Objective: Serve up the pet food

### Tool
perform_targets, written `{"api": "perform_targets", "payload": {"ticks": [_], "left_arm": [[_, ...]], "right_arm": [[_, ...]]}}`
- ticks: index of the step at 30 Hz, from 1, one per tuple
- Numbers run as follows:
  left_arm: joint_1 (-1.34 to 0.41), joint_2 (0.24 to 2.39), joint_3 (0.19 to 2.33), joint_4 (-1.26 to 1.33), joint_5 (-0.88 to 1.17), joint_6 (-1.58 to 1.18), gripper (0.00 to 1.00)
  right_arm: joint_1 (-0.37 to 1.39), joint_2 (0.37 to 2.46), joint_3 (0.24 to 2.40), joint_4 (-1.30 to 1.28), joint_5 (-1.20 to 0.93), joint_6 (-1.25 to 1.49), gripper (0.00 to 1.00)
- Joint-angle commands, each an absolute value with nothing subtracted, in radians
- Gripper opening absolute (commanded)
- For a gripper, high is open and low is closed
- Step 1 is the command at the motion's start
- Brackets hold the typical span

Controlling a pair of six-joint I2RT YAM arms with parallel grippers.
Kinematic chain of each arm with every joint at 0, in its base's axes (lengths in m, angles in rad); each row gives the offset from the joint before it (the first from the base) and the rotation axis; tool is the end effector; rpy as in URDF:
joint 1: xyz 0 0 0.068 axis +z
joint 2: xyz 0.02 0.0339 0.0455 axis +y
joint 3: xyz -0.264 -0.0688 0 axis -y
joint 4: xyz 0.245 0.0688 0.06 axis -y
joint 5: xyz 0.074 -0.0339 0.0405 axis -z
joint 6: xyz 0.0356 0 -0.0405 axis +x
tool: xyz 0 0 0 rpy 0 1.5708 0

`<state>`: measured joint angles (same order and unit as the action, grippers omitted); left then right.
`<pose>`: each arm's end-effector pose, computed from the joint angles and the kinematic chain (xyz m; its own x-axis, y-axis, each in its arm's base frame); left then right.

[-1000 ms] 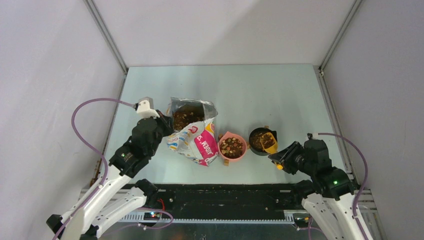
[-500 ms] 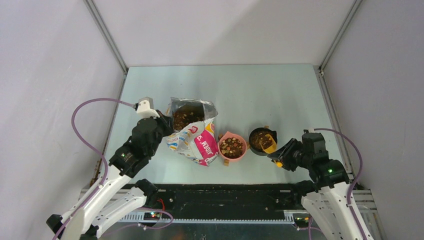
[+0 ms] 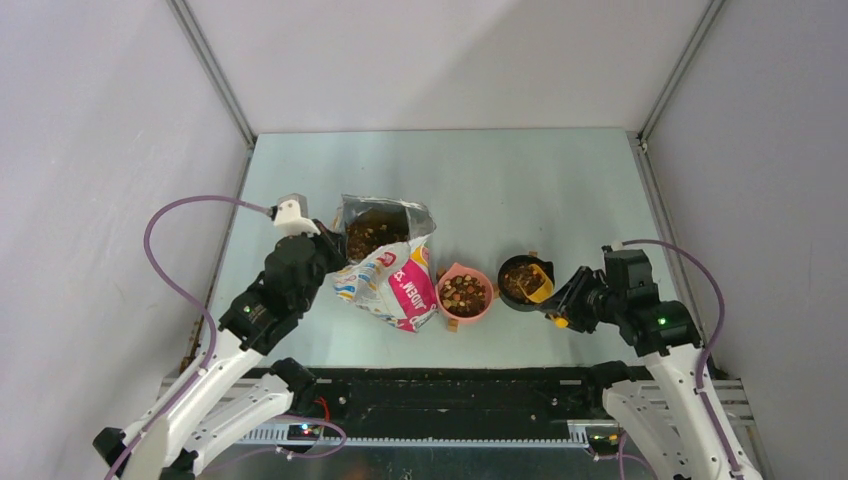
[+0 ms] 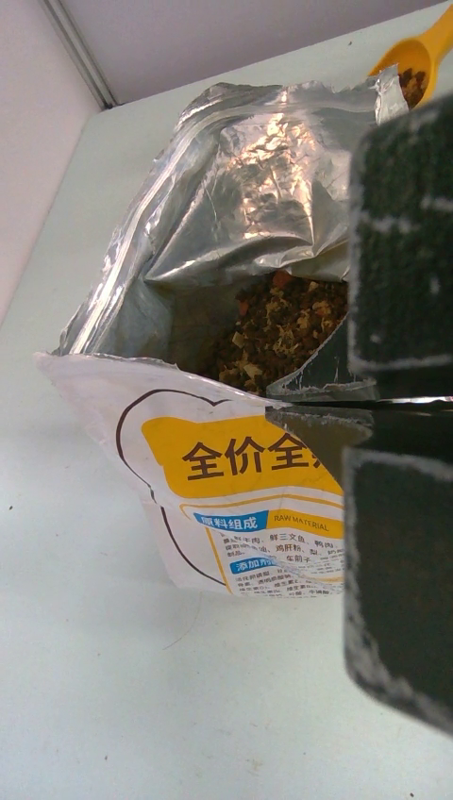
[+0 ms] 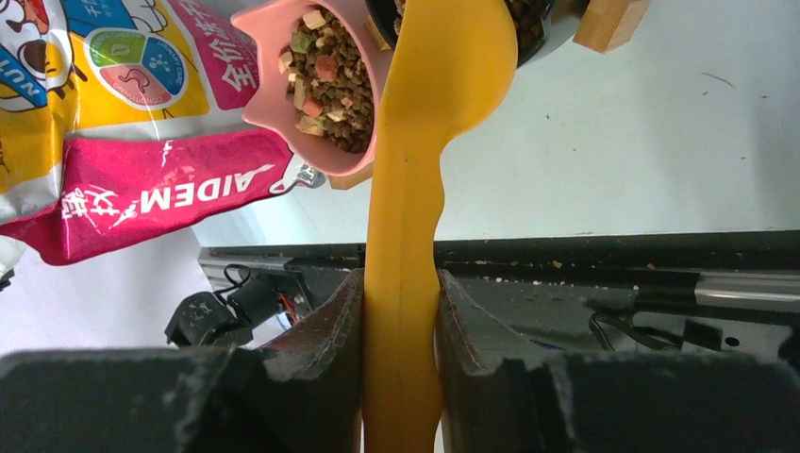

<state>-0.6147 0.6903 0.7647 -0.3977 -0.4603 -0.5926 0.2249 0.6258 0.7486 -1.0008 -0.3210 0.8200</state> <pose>0.1371 -0.0775 0.3260 -0.3117 -0.3925 -0.8653 -0.0018 0.9109 -0.4125 0.1054 0.0356 0.2748 -0.8101 0.5264 -0.2582 0.2700 0.7259 0.6326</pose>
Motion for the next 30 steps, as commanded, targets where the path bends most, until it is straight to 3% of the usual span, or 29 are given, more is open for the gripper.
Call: {"api": "perform_targets", "payload": {"ticks": [1, 30], "left_arm": [[-0.614, 0.708, 0.755, -0.405, -0.46, -0.574, 0.0], [-0.614, 0.734, 0.759, -0.401, -0.46, -0.569, 0.0]], "right_arm": [[0.219, 0.651, 0.84, -1.059, -0.29, 0.739, 0.0], [0.216, 0.771, 0.977, -1.175, -0.22, 0.583, 0.0]]}}
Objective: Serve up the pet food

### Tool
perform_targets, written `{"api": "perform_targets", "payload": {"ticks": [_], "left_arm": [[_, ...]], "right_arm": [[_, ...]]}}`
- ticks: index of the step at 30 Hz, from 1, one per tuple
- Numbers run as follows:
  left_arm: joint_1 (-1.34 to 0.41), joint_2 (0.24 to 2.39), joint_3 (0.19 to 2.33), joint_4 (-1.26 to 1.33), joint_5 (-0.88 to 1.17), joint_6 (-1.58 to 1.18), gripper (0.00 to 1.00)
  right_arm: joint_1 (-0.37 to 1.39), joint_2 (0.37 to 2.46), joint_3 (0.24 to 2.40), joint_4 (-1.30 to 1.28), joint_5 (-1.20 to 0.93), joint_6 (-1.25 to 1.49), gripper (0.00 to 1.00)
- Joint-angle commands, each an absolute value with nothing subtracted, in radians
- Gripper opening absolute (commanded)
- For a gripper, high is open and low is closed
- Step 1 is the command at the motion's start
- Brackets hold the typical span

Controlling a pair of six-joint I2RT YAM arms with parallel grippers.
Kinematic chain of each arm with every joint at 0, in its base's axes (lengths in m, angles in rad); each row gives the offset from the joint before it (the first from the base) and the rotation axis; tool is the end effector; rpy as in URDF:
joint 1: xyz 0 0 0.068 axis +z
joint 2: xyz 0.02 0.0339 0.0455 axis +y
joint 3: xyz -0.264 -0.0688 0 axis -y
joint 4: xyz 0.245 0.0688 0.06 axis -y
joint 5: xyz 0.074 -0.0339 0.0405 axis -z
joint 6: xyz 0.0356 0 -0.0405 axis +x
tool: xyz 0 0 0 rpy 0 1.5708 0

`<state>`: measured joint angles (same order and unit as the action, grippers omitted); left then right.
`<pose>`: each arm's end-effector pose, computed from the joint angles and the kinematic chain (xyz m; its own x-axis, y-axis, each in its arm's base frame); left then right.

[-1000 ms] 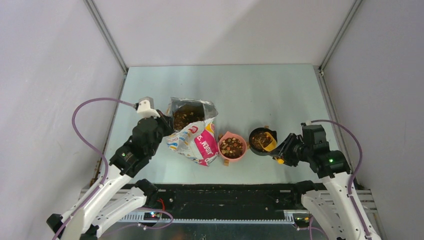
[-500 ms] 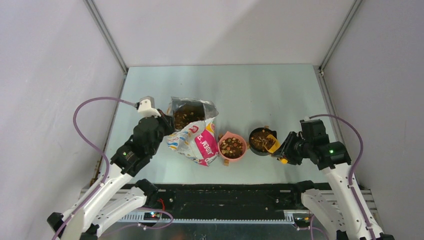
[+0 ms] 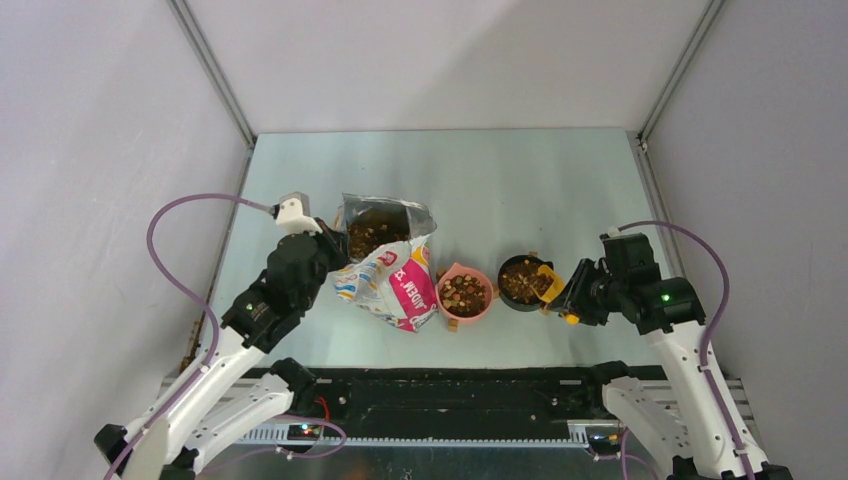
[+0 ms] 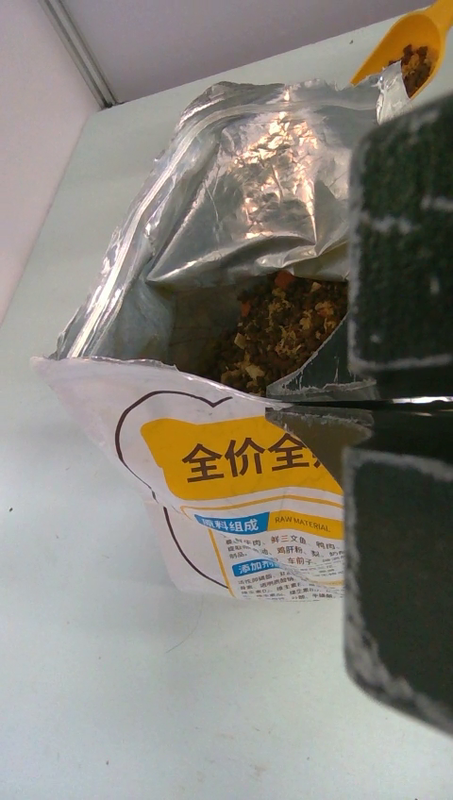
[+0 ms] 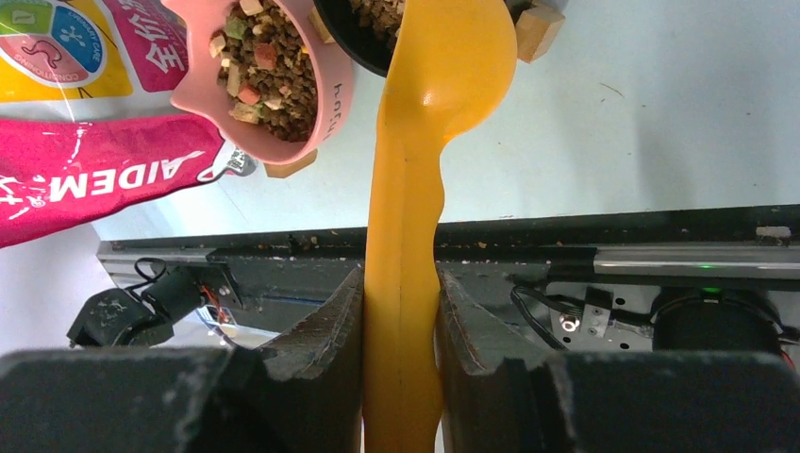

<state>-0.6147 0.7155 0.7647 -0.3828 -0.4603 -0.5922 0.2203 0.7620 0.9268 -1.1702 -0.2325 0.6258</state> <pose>0.1419 -0.0808 0.3240 -0.3190 -0.3870 -0.8652 -0.0051 0.9135 -0.4067 0.1144 0.0340 0.3034 -0.8629 0.3909 -0.3203 0.2127 0.8558 0.4715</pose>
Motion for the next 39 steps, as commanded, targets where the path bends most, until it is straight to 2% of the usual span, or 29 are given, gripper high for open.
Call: {"api": "perform_targets", "payload": {"ticks": [1, 12, 29, 39], "left_arm": [[-0.614, 0.733, 0.759, -0.401, -0.46, -0.569, 0.0], [-0.613, 0.741, 0.759, -0.401, -0.465, -0.568, 0.0], [-0.614, 0.745, 0.765, -0.404, -0.468, -0.566, 0.0], [-0.614, 0.737, 0.764, -0.407, -0.471, -0.565, 0.0]], "right_arm": [[0.216, 0.773, 0.979, -1.176, -0.217, 0.577, 0.0], [0.237, 0.779, 0.99, -1.191, -0.136, 0.507, 0.0], [0.429, 0.862, 1.039, -1.183, -0.035, 0.523, 0.0], [0.481, 0.91, 1.084, -1.187, 0.015, 0.524, 0.0]]}}
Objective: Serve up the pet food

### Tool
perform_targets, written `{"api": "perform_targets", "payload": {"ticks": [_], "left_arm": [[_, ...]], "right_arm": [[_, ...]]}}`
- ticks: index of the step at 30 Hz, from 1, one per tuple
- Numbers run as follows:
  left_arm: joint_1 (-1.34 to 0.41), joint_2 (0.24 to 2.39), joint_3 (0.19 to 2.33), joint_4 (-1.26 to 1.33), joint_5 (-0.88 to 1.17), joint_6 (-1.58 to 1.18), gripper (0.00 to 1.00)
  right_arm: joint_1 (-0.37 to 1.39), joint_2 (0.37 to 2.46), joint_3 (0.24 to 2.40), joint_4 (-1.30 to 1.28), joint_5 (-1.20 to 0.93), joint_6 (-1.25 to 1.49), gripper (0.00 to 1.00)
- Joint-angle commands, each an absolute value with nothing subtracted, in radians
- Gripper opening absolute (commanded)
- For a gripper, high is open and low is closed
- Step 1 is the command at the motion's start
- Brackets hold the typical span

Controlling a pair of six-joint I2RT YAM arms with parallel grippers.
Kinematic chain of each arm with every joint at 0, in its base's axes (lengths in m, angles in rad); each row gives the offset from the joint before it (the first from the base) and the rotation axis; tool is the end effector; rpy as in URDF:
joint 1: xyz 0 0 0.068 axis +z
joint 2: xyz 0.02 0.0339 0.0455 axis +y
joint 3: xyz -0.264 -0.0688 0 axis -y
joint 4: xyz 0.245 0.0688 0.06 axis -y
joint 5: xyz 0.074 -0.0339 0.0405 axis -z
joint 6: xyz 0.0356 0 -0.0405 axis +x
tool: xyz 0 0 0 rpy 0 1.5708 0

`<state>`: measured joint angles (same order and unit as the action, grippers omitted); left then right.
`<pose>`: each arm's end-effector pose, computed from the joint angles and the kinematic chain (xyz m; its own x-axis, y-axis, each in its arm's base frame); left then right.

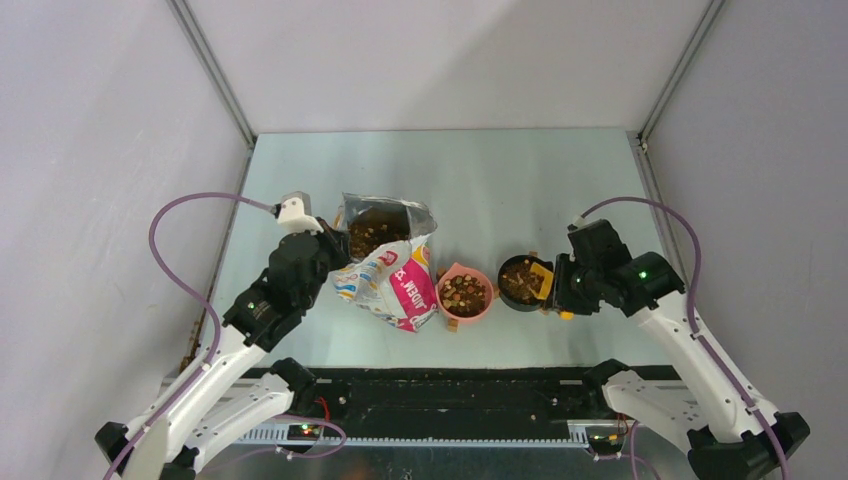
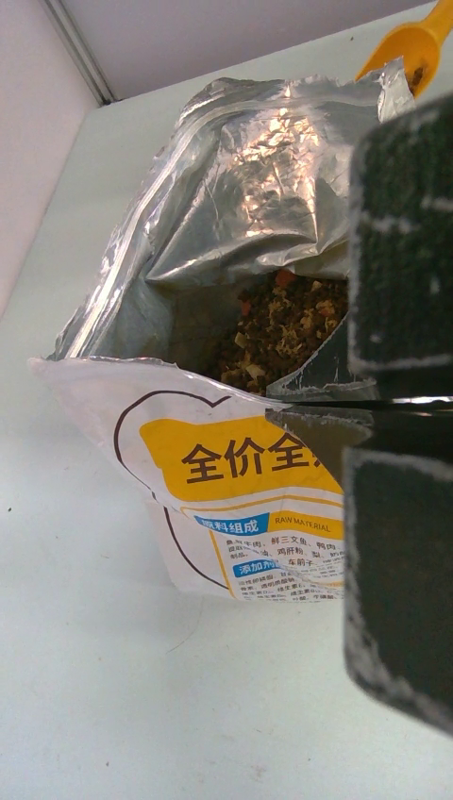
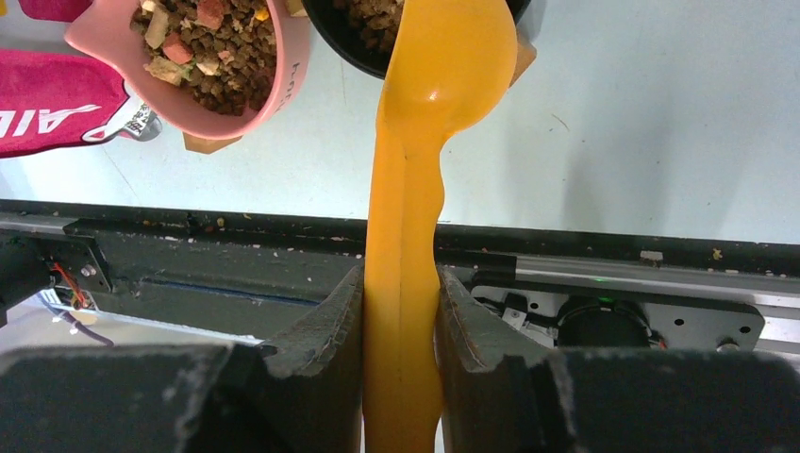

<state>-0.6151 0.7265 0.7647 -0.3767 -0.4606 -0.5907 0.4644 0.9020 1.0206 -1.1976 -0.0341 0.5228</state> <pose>0.1439 -0.0823 0.3230 -0.3224 -0.3831 -0.8656 -0.0061 0.9153 -0.4027 0.1284 0.0657 0.3126 -0.9135 0.1005 -0.3941 -0.0068 0.9651 0.2618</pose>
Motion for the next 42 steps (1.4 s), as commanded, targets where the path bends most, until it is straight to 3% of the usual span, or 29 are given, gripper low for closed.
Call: {"api": "perform_targets", "payload": {"ticks": [1, 42], "left_arm": [[-0.614, 0.736, 0.765, -0.407, -0.471, -0.565, 0.0], [-0.613, 0.735, 0.767, -0.414, -0.479, -0.564, 0.0]], "right_arm": [[0.483, 0.912, 1.087, -1.188, 0.025, 0.523, 0.0], [0.632, 0.965, 1.23, -1.332, 0.222, 0.508, 0.0]]}}
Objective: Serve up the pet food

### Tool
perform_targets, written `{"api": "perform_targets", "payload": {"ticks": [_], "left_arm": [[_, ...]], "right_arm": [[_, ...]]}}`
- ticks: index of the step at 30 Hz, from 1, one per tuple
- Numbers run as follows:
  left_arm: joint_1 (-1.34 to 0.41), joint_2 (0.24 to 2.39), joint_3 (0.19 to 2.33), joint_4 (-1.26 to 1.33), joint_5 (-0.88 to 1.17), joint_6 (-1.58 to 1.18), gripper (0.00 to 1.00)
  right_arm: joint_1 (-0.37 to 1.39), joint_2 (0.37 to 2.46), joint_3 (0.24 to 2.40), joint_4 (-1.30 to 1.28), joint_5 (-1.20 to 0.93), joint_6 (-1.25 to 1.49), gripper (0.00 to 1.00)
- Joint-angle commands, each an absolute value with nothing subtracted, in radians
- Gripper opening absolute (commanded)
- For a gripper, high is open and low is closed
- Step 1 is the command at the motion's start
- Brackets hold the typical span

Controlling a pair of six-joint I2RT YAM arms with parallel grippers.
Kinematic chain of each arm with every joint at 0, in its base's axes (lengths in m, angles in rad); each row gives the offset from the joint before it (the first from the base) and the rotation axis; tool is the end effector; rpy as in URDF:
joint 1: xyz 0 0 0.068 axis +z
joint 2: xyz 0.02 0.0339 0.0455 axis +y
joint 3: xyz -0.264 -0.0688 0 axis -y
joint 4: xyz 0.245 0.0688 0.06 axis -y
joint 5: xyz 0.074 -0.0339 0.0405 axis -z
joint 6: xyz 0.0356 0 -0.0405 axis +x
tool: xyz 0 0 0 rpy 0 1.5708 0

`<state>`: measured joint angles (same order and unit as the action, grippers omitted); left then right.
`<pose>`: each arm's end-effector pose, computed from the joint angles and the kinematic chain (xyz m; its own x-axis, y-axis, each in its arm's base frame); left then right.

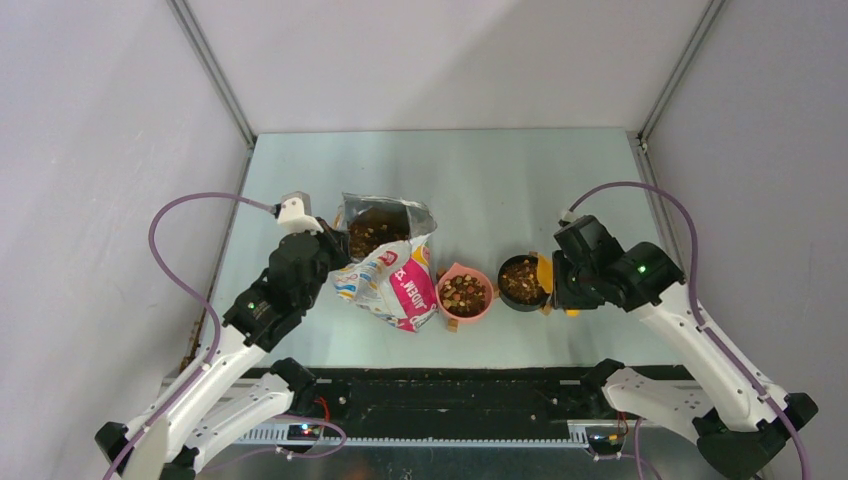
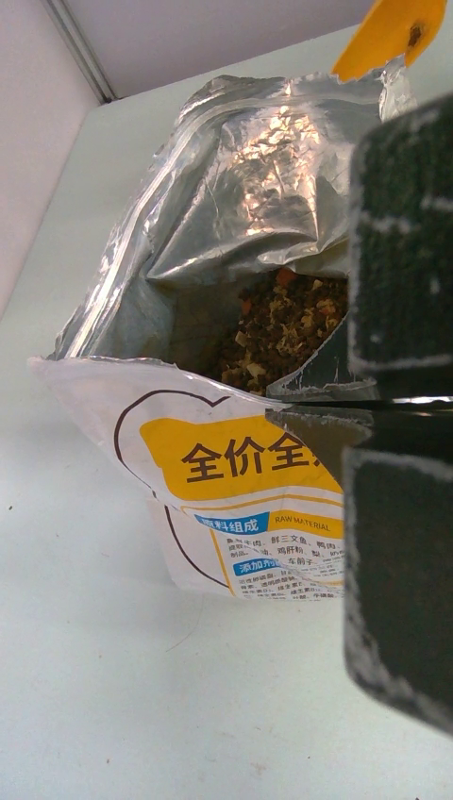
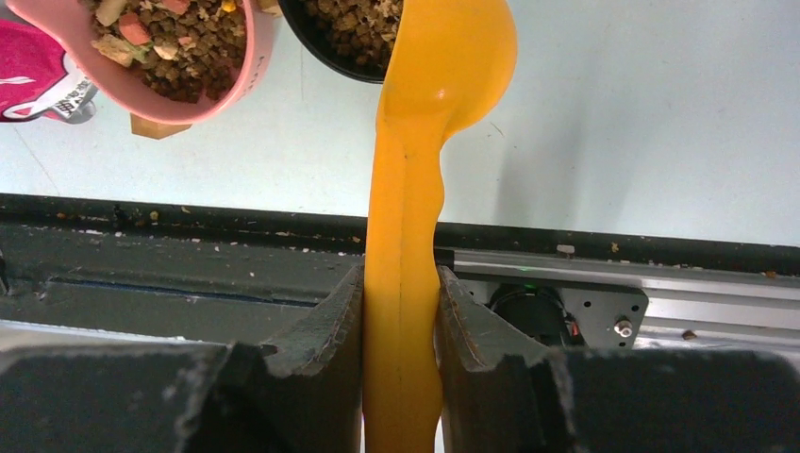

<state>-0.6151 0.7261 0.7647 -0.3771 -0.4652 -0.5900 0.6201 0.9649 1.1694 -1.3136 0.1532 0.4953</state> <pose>0.1439 -0.0821 0.3231 -0.3200 -0.3827 -0.8667 -0.0095 0.9160 -0.4010 0.1220 0.0804 0.3413 -0.8877 -0.0567 -0.4569 -0.1103 0.9897 0.0915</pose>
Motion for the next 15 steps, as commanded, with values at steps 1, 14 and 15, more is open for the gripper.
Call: {"api": "perform_targets", "payload": {"ticks": [1, 14, 15], "left_arm": [[-0.613, 0.733, 0.766, -0.416, -0.481, -0.564, 0.0], [-0.613, 0.713, 0.769, -0.419, -0.49, -0.569, 0.0], [-0.613, 0.711, 0.769, -0.419, -0.488, -0.57, 0.0]], "right_arm": [[0.634, 0.938, 1.228, -1.323, 0.234, 0.523, 0.0], [0.607, 0.89, 1.18, -1.233, 0.098, 0.539, 0.0], [0.605, 0.893, 1.179, -1.235, 0.118, 0.545, 0.0]]}}
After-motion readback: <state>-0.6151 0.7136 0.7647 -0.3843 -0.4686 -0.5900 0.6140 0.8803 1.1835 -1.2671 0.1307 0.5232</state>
